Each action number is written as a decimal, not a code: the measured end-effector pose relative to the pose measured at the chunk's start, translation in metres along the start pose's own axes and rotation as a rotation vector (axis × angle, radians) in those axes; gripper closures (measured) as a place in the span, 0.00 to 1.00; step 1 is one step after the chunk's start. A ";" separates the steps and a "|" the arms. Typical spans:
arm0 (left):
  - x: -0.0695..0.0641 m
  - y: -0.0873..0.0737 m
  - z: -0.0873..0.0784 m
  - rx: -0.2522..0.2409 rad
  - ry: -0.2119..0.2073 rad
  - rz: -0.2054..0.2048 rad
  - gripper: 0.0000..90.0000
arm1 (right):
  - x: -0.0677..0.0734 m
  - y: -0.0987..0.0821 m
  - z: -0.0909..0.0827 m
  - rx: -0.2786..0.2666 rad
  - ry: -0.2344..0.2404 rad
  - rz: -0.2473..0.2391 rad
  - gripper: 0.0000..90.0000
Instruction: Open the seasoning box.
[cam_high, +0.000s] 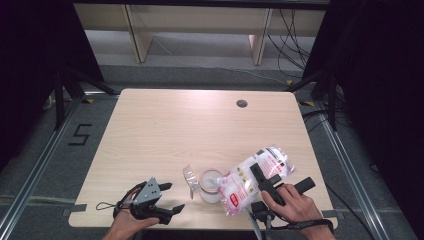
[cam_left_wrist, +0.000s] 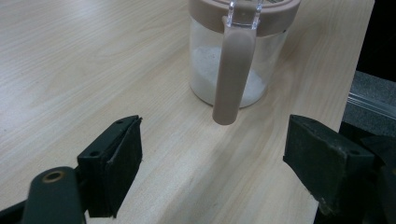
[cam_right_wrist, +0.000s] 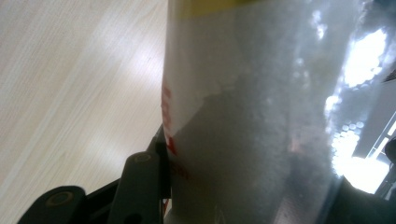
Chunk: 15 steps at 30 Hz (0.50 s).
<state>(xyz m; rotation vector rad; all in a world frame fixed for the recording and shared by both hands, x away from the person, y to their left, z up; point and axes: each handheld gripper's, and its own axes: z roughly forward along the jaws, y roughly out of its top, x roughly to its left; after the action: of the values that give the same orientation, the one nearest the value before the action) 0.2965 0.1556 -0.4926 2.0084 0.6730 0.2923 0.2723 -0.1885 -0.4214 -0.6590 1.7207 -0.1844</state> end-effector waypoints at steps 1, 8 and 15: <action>-0.001 0.000 0.000 -0.002 -0.003 -0.005 0.21 | 0.002 0.000 0.000 0.004 0.002 0.015 0.66; -0.001 0.000 0.001 -0.005 -0.003 -0.012 0.21 | -0.001 0.001 0.000 -0.004 0.004 -0.029 0.66; 0.000 -0.001 0.002 0.002 -0.002 -0.005 0.21 | 0.000 -0.001 0.000 0.001 0.000 -0.020 0.67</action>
<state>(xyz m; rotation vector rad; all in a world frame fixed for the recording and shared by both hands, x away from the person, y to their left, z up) 0.2970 0.1547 -0.4938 2.0086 0.6773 0.2873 0.2724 -0.1893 -0.4207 -0.6756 1.7138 -0.1995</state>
